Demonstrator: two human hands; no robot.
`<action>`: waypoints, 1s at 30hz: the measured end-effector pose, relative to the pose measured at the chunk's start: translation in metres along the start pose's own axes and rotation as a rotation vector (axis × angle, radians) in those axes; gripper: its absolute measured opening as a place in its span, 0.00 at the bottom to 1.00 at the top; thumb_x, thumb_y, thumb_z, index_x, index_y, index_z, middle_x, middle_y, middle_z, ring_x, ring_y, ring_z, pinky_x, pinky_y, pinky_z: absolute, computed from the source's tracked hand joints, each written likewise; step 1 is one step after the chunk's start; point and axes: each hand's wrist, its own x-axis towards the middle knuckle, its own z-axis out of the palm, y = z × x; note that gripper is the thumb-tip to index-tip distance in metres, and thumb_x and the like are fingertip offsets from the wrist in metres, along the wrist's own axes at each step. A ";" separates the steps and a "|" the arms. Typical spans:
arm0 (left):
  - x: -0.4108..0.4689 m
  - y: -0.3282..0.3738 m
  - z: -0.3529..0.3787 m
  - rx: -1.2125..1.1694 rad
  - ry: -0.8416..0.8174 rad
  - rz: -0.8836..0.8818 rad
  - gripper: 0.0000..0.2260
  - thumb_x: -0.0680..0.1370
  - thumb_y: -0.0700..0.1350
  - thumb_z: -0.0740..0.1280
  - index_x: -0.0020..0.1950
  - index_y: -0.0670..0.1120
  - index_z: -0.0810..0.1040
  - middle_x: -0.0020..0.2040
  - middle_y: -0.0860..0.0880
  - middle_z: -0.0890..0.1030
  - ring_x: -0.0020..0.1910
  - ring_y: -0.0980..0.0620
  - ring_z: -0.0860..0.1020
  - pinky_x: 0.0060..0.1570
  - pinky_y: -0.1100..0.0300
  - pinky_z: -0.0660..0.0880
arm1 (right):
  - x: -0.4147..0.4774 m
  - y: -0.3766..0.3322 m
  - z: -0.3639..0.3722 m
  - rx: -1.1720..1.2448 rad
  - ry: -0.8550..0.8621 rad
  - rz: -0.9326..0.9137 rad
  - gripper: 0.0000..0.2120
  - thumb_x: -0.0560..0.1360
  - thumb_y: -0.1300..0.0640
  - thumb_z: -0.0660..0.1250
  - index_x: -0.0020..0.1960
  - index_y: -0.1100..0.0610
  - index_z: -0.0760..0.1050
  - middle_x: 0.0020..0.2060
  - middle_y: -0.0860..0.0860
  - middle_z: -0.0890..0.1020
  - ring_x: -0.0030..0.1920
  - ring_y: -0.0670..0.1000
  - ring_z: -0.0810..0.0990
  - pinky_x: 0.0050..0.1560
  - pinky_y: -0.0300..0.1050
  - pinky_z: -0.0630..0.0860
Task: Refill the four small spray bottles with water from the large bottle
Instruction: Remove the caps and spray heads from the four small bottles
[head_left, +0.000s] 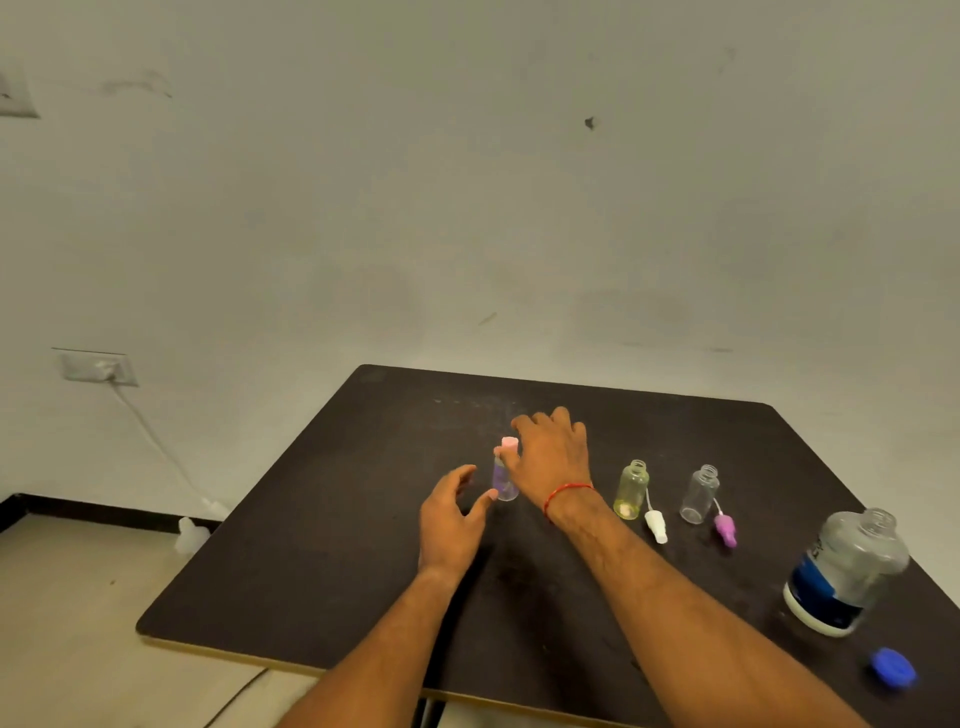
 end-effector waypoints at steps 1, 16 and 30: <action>0.000 -0.001 0.000 0.010 -0.007 0.003 0.22 0.75 0.48 0.77 0.68 0.49 0.78 0.61 0.57 0.79 0.61 0.60 0.77 0.58 0.73 0.70 | 0.003 -0.003 0.001 -0.035 -0.041 -0.002 0.19 0.77 0.40 0.61 0.62 0.50 0.74 0.55 0.50 0.80 0.59 0.55 0.70 0.55 0.53 0.67; -0.004 -0.001 0.002 -0.063 -0.020 0.045 0.19 0.74 0.44 0.77 0.63 0.54 0.80 0.56 0.59 0.83 0.57 0.61 0.80 0.61 0.63 0.77 | -0.005 -0.022 0.003 0.354 -0.143 -0.066 0.08 0.78 0.51 0.65 0.51 0.56 0.73 0.47 0.53 0.80 0.47 0.54 0.76 0.47 0.47 0.73; -0.009 0.004 -0.002 -0.048 -0.082 0.104 0.18 0.75 0.43 0.76 0.63 0.55 0.79 0.55 0.59 0.82 0.56 0.62 0.79 0.59 0.65 0.76 | -0.014 -0.008 0.004 0.295 -0.165 -0.257 0.09 0.77 0.55 0.66 0.46 0.48 0.65 0.44 0.50 0.75 0.44 0.50 0.71 0.42 0.42 0.64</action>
